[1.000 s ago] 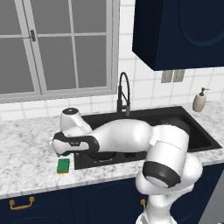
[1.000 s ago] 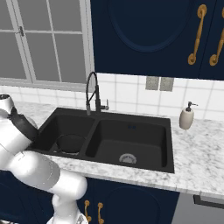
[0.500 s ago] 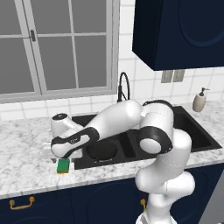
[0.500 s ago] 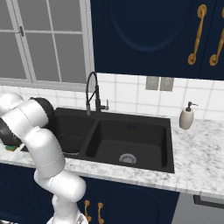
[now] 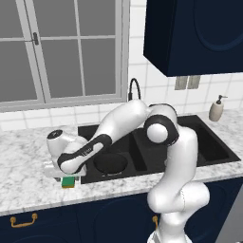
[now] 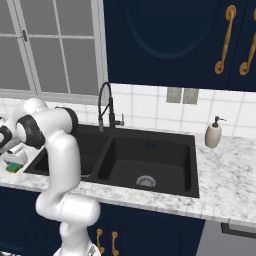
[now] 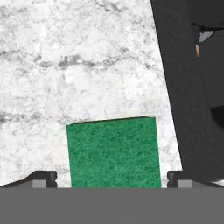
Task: Pick the pan and sponge and place them into the sink. Then turn on the water.
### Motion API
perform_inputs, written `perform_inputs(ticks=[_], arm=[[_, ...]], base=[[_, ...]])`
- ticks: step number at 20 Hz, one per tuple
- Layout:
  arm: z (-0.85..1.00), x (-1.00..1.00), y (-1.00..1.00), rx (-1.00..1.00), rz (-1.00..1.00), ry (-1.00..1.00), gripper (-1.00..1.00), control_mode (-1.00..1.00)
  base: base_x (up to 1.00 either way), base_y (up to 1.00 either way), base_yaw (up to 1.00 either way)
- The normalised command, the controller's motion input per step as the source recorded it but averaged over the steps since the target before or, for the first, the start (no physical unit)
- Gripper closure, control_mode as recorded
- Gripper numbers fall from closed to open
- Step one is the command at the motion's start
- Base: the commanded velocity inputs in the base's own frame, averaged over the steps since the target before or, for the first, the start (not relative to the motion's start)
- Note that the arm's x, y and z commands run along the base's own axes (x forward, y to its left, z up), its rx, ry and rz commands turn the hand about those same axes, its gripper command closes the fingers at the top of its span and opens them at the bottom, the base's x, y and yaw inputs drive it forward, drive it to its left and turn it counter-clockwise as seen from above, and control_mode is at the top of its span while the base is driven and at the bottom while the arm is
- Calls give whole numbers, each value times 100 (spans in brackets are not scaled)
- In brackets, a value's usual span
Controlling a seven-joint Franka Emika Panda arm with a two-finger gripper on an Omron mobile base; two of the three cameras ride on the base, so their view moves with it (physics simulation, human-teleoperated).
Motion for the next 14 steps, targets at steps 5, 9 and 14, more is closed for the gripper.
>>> perform_inputs(ticks=[5, 9, 14], arm=[[-46, 0, -4, -4, 0, -1, -100, -100], [-72, -26, -54, 0, 0, -5, -100, -100], [-90, -38, -49, 0, 0, -6, 100, -100]], base=[[0, 0, 0], [0, 0, 0], [0, 0, 0]])
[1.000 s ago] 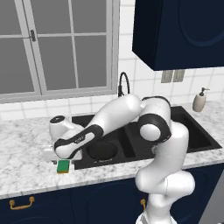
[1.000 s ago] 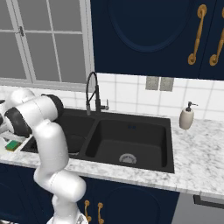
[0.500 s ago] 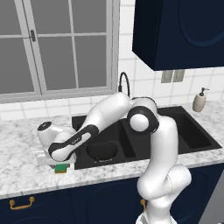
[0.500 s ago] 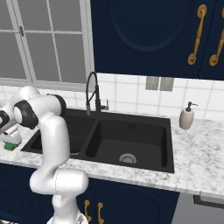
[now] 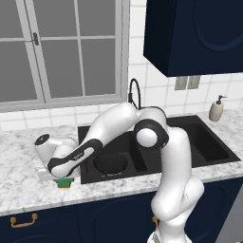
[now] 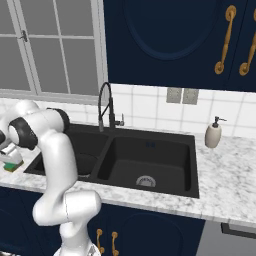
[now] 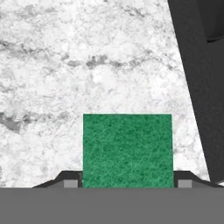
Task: Pick the pan and sponge and place them into the sink. Then turn on the water.
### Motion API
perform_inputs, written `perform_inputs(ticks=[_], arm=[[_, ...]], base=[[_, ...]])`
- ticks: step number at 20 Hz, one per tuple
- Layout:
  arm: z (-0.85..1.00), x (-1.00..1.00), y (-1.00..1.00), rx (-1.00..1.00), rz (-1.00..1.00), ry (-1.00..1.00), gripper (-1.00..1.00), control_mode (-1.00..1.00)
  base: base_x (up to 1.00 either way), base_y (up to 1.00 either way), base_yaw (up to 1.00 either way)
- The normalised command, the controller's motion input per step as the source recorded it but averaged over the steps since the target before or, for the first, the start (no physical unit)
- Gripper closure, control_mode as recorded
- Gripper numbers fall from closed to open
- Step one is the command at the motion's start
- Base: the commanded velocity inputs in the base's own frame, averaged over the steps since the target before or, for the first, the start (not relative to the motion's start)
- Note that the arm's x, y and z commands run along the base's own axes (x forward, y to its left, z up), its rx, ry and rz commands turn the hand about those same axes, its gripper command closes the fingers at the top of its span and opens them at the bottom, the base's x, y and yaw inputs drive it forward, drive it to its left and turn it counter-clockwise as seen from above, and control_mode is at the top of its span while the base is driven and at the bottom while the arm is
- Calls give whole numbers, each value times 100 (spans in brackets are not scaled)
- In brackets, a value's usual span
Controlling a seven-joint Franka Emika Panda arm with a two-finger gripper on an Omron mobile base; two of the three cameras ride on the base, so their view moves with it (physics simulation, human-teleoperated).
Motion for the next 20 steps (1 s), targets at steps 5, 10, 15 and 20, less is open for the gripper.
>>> perform_inputs(ticks=[5, 10, 15, 20], arm=[[-79, -38, -58, 0, 0, -11, 100, -100], [-39, -27, -49, 8, -3, -15, 100, -100], [24, -5, -9, 10, -6, 3, 100, -100], [83, 0, -8, 7, -7, 24, 100, -100]], base=[[0, 0, 0], [0, 0, 0], [0, 0, 0], [0, 0, 0]])
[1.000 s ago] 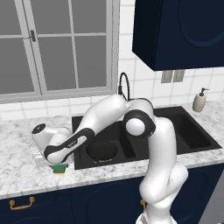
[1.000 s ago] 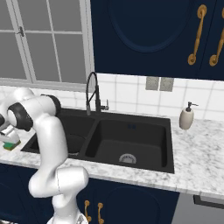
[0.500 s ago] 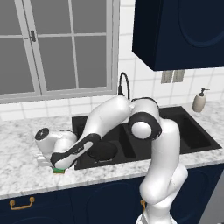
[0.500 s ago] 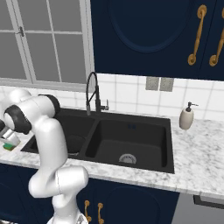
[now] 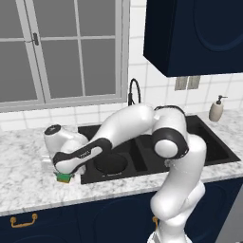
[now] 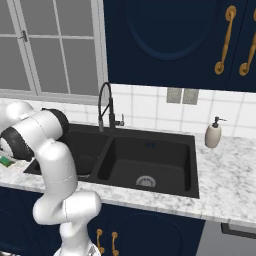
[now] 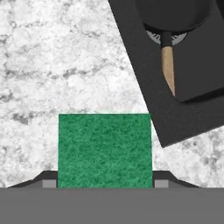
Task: Pick the pan and sponge and place them into the sink. Then turn on the water.
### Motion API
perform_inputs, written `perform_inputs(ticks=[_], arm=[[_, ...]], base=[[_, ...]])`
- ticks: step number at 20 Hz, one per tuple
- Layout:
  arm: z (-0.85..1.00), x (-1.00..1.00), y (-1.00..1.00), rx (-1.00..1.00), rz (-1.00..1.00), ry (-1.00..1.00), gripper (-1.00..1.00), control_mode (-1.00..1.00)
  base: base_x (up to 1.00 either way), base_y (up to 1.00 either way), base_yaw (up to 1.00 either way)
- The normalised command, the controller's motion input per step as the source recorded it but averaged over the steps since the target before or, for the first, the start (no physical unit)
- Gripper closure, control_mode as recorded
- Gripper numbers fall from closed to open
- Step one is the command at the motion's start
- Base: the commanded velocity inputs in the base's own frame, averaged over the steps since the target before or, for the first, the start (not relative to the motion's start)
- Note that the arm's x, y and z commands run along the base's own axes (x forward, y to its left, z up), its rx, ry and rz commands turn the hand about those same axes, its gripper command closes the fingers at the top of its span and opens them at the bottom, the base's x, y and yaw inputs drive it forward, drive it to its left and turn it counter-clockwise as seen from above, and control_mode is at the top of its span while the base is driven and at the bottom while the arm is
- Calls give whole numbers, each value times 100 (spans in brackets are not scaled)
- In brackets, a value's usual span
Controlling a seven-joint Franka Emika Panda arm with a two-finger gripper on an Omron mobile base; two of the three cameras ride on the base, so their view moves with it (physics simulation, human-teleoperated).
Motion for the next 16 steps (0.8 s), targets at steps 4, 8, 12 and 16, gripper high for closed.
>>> perform_inputs(ticks=[4, 8, 12, 16], arm=[[52, -11, -66, 1, -23, 9, 100, -100], [0, -23, -97, -1, -27, -16, 100, -100], [6, -3, -90, 0, -25, -21, 100, -100], [18, 17, -79, 0, -21, -4, 100, -100]], base=[[0, 0, 0], [0, 0, 0], [0, 0, 0], [0, 0, 0]])
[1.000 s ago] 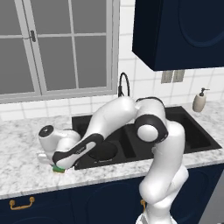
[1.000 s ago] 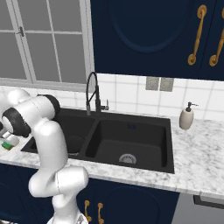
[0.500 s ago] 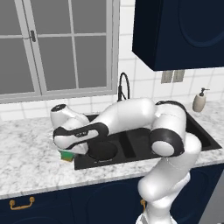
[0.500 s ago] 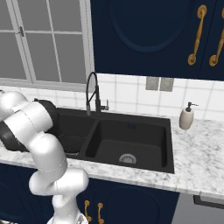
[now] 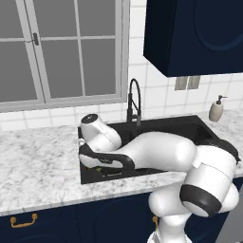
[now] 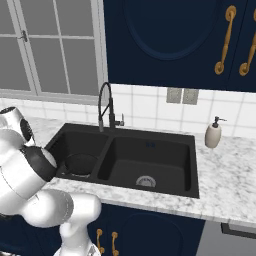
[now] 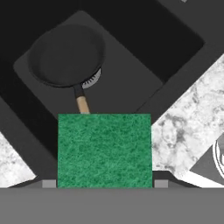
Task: Pick the pan and sponge and place them into the sink. Then turn on the water.
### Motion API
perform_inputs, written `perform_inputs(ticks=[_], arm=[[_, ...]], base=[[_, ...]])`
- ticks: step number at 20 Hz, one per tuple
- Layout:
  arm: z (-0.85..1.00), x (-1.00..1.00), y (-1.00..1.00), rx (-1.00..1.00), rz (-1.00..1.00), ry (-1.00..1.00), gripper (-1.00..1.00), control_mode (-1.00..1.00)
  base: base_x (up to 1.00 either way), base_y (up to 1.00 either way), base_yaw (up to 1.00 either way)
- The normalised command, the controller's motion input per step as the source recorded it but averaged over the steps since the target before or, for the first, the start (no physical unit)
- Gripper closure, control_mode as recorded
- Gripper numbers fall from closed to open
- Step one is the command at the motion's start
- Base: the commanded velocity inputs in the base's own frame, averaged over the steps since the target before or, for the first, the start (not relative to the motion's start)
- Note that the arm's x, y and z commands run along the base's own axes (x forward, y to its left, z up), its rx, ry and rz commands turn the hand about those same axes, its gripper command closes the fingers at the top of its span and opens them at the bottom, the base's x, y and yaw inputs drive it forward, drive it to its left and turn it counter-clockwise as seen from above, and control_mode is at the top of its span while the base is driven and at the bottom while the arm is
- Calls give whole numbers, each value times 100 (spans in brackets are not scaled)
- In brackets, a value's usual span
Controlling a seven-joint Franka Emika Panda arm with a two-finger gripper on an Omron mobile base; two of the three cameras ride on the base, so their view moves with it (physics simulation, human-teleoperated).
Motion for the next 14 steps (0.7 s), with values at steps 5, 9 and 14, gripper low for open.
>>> perform_inputs(ticks=[5, 9, 14], arm=[[9, 61, -62, 0, -19, 4, 100, -100], [0, 99, -21, -1, -17, 8, 100, -100], [-11, 100, 0, -8, -12, 15, 100, -100]], base=[[0, 0, 0], [0, 0, 0], [0, 0, 0]])
